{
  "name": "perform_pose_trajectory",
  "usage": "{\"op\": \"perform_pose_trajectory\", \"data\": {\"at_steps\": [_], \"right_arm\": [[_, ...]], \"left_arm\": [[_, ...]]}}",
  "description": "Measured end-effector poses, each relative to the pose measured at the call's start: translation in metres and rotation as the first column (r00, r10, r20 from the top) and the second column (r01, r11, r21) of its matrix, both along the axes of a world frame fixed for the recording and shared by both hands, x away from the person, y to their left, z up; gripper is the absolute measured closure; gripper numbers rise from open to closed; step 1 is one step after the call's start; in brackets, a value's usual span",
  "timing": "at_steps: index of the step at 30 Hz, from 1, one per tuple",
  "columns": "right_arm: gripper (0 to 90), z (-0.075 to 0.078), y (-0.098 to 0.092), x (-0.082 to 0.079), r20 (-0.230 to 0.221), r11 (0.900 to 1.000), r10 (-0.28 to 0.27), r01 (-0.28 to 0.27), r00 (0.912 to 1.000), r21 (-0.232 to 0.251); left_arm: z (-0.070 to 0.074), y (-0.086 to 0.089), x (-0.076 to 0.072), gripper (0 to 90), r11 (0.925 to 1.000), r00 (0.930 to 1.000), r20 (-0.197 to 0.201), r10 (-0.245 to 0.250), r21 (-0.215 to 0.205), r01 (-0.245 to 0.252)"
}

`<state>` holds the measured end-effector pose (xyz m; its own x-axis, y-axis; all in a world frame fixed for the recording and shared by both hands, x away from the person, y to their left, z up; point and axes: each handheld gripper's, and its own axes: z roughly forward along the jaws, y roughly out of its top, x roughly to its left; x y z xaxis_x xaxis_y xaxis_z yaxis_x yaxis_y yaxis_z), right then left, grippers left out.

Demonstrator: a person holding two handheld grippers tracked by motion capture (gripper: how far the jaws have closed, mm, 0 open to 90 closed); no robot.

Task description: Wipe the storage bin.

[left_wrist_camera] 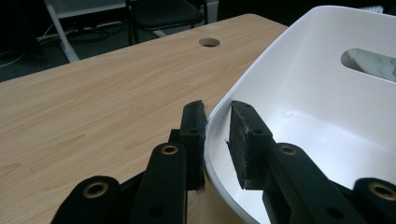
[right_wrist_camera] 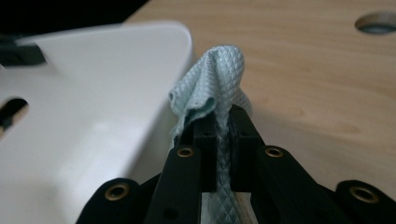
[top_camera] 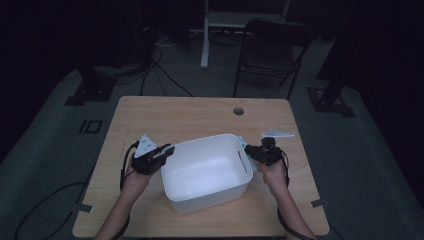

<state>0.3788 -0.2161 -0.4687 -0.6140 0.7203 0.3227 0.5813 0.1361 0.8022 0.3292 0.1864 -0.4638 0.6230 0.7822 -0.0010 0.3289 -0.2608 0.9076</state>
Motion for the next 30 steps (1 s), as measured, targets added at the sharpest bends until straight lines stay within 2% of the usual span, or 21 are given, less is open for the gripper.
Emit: {"op": "perform_pose_trajectory", "data": {"at_steps": [3,5,9,12,16,20,22,24,28,30], "right_arm": [[84.2,0.009,-0.001,0.002,0.031,1.0,0.008,-0.009,0.9995,0.023],[84.3,0.01,0.002,0.004,0.037,1.0,0.015,-0.015,0.9992,0.01],[84.5,0.0,0.003,0.01,0.01,1.0,0.018,-0.018,0.9998,0.002],[84.4,-0.002,0.004,0.013,-0.003,0.999,0.026,-0.027,0.9996,-0.028],[84.3,0.008,0.003,0.016,0.021,0.999,0.03,-0.03,0.9993,0.014],[84.4,0.013,0.004,0.019,0.043,0.999,0.038,-0.038,0.9984,0.013],[84.6,0.009,0.005,0.022,0.03,0.999,0.046,-0.047,0.9985,0.012],[84.7,0.003,0.008,0.024,0.013,0.999,0.044,-0.044,0.999,-0.015],[84.6,-0.01,0.009,0.03,-0.03,0.999,0.044,-0.044,0.9986,-0.017],[84.4,-0.012,0.008,0.031,-0.035,0.999,0.044,-0.044,0.9984,-0.015]], "left_arm": [[0.0,0.0,0.0,75.6,1.0,1.0,0.0,0.0,-0.001,0.0],[0.0,-0.001,0.0,75.6,1.0,1.0,0.0,0.006,-0.001,-0.006],[0.0,-0.001,0.0,75.6,1.0,1.0,0.002,0.008,-0.004,-0.008],[0.0,0.0,0.0,75.6,1.0,1.0,0.001,0.005,-0.004,-0.005],[0.0,0.0,0.001,75.6,1.0,1.0,-0.002,0.0,-0.003,0.0],[0.0,-0.001,0.001,75.6,1.0,1.0,-0.001,0.008,-0.005,-0.008],[0.0,-0.001,0.001,75.6,0.9999,0.9999,0.001,0.012,-0.002,-0.012],[0.0,-0.002,0.0,75.6,0.9999,0.9999,0.003,0.017,-0.001,-0.017],[0.0,-0.002,0.0,75.5,0.9999,0.9999,0.003,0.017,-0.002,-0.017],[-0.001,-0.001,0.001,75.5,0.9999,0.9999,0.0,0.013,-0.009,-0.013]]}}
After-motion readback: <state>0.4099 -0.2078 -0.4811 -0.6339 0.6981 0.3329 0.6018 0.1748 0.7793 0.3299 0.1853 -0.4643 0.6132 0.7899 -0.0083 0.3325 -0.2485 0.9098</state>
